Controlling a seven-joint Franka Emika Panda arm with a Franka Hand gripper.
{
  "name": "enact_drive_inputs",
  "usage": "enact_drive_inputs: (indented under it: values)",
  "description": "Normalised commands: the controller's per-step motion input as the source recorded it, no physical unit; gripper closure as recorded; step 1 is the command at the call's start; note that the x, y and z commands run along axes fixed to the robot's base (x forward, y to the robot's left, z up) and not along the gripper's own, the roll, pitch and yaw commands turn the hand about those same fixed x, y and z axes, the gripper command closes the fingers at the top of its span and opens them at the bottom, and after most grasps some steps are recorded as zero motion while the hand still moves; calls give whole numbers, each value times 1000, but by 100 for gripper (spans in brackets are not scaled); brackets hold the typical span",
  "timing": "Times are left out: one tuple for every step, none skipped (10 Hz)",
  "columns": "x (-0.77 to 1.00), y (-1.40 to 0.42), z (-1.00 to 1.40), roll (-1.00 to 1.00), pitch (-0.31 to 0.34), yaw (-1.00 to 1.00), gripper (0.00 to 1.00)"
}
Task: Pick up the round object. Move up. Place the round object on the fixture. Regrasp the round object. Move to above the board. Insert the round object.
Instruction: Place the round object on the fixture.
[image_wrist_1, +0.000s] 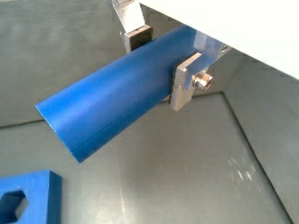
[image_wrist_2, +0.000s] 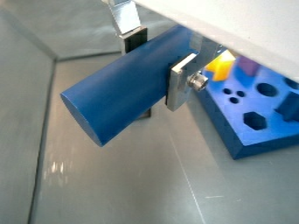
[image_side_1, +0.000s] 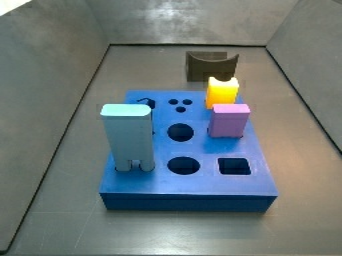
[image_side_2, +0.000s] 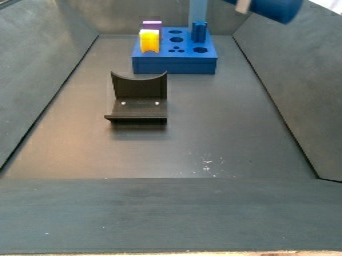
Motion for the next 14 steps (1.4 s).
enact_drive_inputs:
  values:
    - [1000,-39,250,43,69,-1000,100]
    - [1000,-35,234,46,98,-1000,100]
    - [1000,-34,227,48,115,-1000,100]
    - [1000,-31,214,54,162,-1000,100]
    - [1000,-29,204,61,200,-1000,100]
    - [1000,-26,193,73,253,-1000,100]
    - [1000,-23,179,70,242,-675,100]
    - [1000,-22,171,67,224,-435,100]
    - [1000,40,-484,-1000,84,-30,100]
    - [1000,49,-513,-1000,69,1,100]
    - [1000,58,-454,-1000,55,-10,100]
    - [1000,52,-408,-1000,53,-15,100]
    - [1000,50,-349,-1000,55,-25,100]
    - [1000,51,-291,-1000,61,-37,100]
